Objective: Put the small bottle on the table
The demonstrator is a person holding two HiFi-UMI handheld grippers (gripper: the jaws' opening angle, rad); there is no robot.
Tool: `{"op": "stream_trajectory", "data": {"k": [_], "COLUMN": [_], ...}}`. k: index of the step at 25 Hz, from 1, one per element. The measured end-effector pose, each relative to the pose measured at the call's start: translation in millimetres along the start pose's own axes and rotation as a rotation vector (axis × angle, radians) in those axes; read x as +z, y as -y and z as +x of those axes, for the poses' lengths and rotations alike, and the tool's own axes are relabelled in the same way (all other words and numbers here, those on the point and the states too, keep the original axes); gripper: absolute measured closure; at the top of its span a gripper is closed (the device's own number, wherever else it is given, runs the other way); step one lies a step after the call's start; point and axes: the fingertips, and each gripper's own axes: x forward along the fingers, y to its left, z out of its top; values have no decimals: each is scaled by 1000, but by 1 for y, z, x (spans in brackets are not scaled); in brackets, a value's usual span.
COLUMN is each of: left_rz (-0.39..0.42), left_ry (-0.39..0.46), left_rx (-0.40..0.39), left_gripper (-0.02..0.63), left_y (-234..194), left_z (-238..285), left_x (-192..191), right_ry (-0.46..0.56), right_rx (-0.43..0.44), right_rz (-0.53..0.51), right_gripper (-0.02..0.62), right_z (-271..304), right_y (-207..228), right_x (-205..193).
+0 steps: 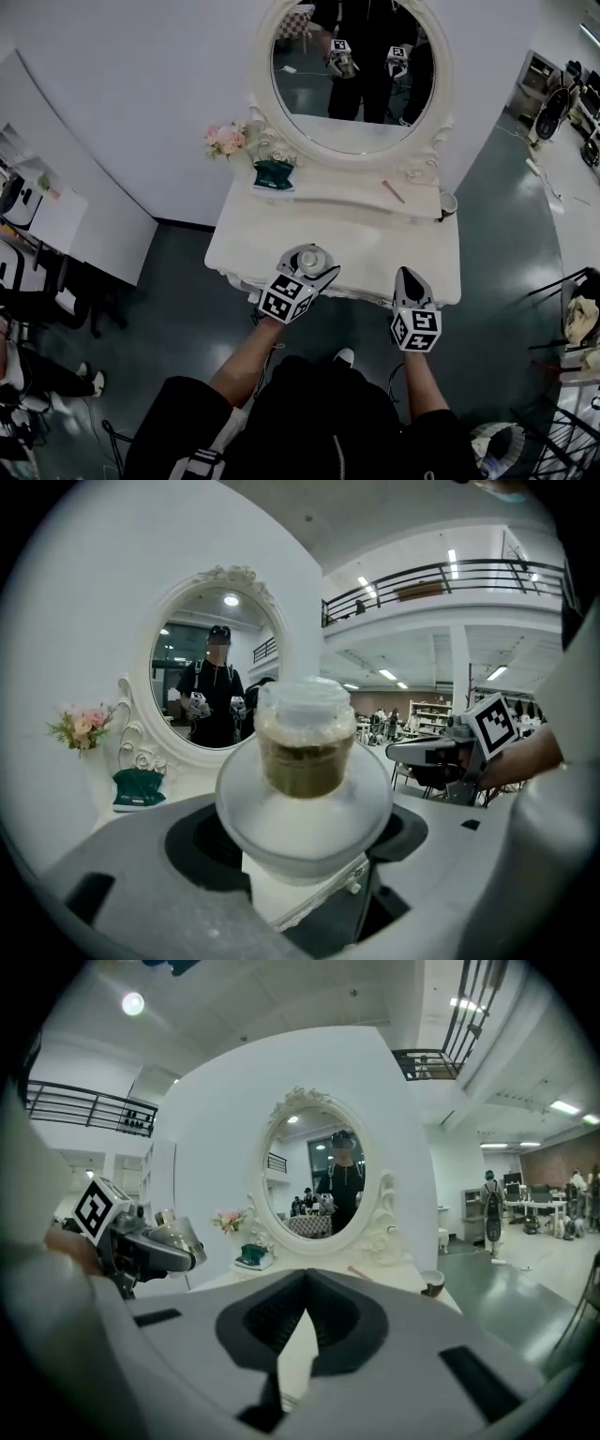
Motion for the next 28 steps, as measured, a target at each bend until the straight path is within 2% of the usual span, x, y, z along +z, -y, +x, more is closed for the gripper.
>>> {"op": "stream_trajectory", "data": {"k": [8,18,28], "left_rz": [-17,-21,-78], "left_ry": [1,-2,-22], "left_rx": [82,103,173], "left_gripper": [267,268,268], "left_y": [-37,-87,-126], "left_z": [14,27,11], "left_x": [11,15,-10], "right_ry": [-9,-15,-68], "right_rx": [98,123,189], "right_rz": [-10,-9,-28], "right_gripper": [594,594,594], "right_z": [60,111,147], "right_y": [-5,-19,-46], "right_x": [11,21,10]}}
